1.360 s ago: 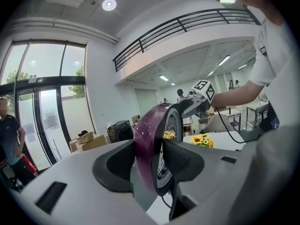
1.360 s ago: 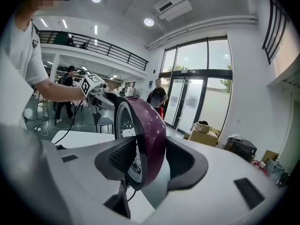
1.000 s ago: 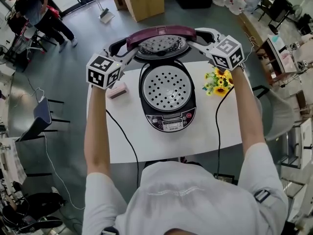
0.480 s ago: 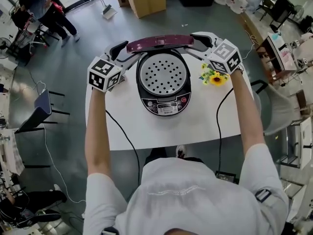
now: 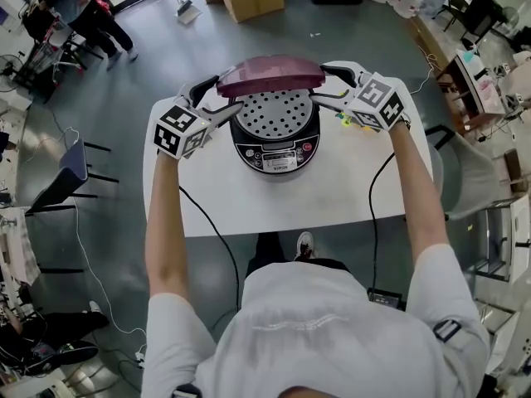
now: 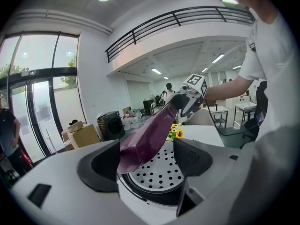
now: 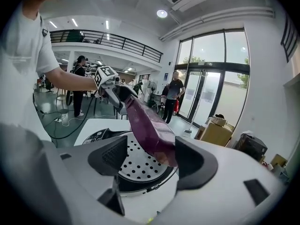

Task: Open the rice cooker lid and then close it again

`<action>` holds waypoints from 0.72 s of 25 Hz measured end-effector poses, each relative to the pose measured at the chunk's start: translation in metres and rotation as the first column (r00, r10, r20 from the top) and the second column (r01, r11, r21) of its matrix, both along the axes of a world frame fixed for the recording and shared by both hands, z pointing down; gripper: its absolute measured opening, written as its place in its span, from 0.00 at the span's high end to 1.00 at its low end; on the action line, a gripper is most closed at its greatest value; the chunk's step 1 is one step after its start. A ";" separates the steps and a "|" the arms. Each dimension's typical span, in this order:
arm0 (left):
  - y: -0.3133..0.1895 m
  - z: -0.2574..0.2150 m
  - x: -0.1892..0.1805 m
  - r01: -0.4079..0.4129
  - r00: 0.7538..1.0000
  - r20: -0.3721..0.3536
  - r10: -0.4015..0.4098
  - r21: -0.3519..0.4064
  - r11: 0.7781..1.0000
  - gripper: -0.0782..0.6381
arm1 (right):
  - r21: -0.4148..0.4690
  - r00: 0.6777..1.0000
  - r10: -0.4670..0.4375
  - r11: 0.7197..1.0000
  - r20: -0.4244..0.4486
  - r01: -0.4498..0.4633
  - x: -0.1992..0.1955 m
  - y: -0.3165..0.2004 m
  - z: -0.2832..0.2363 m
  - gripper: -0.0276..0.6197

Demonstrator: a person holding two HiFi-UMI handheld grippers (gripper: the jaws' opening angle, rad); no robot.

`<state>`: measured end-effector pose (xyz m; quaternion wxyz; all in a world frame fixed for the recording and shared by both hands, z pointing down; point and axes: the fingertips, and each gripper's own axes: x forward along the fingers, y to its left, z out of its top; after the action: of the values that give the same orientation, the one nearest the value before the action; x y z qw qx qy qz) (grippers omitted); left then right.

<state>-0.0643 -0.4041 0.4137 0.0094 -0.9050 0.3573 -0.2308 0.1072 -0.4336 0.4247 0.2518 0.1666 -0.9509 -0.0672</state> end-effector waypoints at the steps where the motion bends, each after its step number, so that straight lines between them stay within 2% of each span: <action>1: 0.004 0.002 0.001 -0.004 1.000 -0.018 0.003 -0.012 1.000 0.39 | -0.005 1.000 -0.003 1.000 -0.004 0.003 0.001 0.004 0.003 0.47; 7: 0.021 0.020 0.003 -0.010 0.999 -0.032 0.008 -0.052 0.999 0.39 | -0.038 1.000 -0.009 0.999 -0.020 0.009 0.002 0.022 0.021 0.46; 13: 0.040 0.045 0.008 -0.020 0.999 -0.038 0.015 -0.124 0.992 0.39 | -0.126 0.999 -0.035 0.992 -0.032 0.031 0.008 0.040 0.045 0.43; 18: 0.046 0.057 0.008 0.002 0.998 -0.061 -0.011 -0.143 0.990 0.39 | -0.146 0.999 -0.027 0.989 -0.033 0.022 0.006 0.047 0.058 0.43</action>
<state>-0.0566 -0.3578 0.4704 -0.0674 -0.9089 0.3427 -0.2278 0.1133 -0.3869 0.4825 0.2788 0.1351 -0.9508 -0.0036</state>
